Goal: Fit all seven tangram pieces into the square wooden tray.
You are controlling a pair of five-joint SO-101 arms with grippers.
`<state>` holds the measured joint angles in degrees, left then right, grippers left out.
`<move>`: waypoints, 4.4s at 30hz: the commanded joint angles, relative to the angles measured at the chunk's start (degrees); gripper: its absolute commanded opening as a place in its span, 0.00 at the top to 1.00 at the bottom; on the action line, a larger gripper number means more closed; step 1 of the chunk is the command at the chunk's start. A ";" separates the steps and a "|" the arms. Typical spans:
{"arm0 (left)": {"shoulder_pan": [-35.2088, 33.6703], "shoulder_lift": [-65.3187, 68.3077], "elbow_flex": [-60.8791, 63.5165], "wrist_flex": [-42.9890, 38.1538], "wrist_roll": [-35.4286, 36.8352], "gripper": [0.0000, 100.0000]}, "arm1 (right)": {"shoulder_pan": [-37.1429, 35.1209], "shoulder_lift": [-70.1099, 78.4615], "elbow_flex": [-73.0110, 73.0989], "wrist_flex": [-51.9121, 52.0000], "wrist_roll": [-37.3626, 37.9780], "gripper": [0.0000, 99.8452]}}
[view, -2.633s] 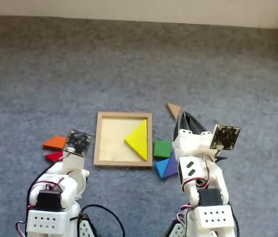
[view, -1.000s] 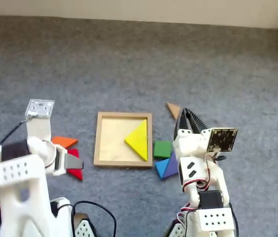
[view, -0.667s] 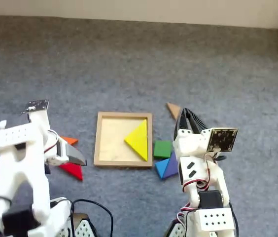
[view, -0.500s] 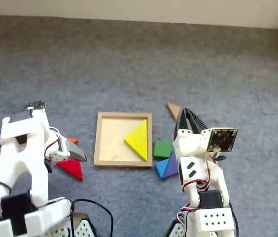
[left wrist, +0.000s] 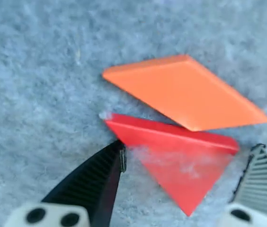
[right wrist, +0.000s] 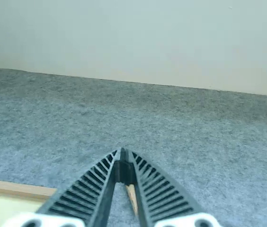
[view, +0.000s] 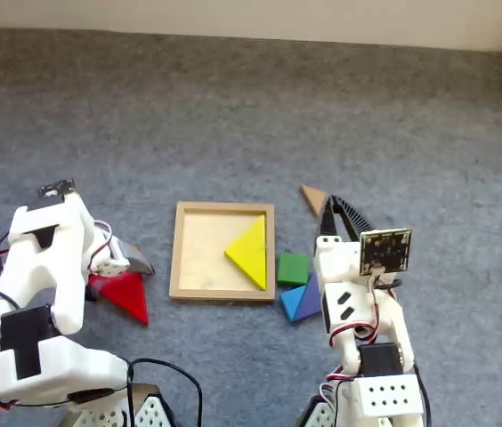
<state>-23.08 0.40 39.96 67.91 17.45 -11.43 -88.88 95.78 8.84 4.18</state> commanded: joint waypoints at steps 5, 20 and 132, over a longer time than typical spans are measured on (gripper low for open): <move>0.31 0.22 -2.15 -0.53 2.02 0.63 | -0.84 -0.75 1.63 -2.07 0.70 0.99; 0.40 0.22 -1.63 -1.76 -1.58 0.80 | -0.84 -0.75 1.63 -2.07 0.97 0.99; 40.13 -24.31 2.95 -18.55 -14.59 1.00 | 3.12 -1.10 1.19 -2.15 0.70 0.99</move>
<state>15.96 -21.85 43.47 50.33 2.15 -8.97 -88.88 95.78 8.84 4.70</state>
